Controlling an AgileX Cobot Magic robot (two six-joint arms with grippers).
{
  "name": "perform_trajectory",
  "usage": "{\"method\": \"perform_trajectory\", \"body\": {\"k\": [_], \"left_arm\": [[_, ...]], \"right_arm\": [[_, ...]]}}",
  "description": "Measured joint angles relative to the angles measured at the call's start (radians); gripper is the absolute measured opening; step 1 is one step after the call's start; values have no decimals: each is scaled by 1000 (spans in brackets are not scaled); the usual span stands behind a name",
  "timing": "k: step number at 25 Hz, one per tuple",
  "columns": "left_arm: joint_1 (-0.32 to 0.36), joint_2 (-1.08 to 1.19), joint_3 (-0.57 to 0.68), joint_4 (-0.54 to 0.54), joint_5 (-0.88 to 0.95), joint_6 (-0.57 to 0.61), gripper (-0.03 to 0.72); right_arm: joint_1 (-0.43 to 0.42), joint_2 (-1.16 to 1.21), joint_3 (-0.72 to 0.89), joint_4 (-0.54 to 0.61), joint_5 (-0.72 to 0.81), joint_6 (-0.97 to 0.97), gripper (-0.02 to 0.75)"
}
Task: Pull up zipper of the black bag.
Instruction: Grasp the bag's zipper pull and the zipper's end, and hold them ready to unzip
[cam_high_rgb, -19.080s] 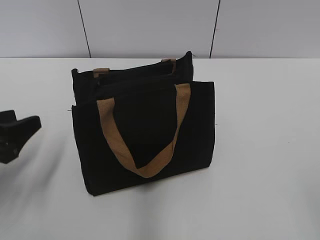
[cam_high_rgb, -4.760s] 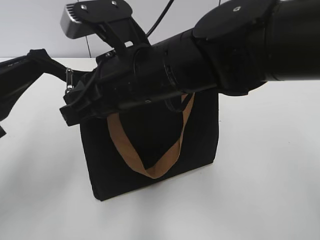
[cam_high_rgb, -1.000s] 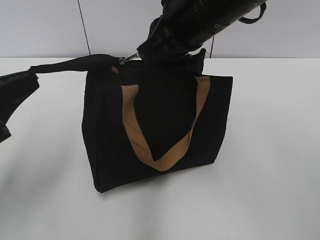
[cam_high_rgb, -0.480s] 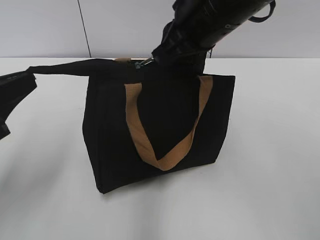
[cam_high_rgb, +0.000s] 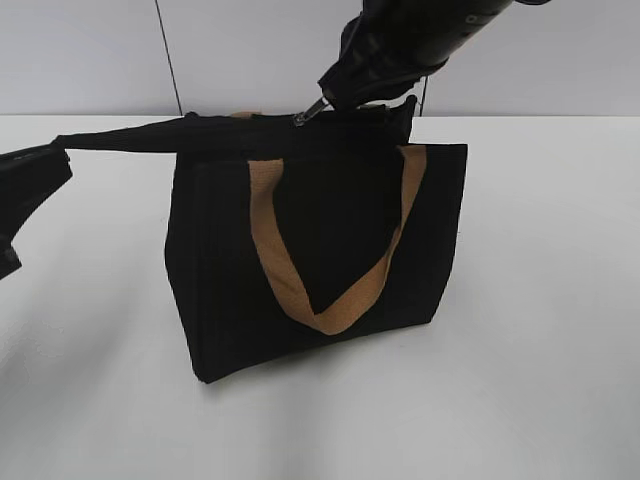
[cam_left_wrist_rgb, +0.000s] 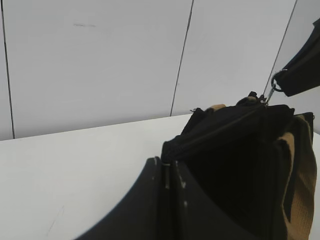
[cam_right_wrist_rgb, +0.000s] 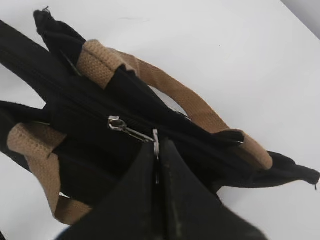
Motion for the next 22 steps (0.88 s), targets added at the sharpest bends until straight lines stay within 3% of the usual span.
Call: {"method": "perform_trajectory", "body": {"k": [16,22], "left_arm": [[0,0,0,-4,2,12,6],[0,0,0,-14,4,12,6]], "right_arm": [[0,7,-8,-252,84,183,-15],[-50,7,-8,-306,121,240,-15]]}}
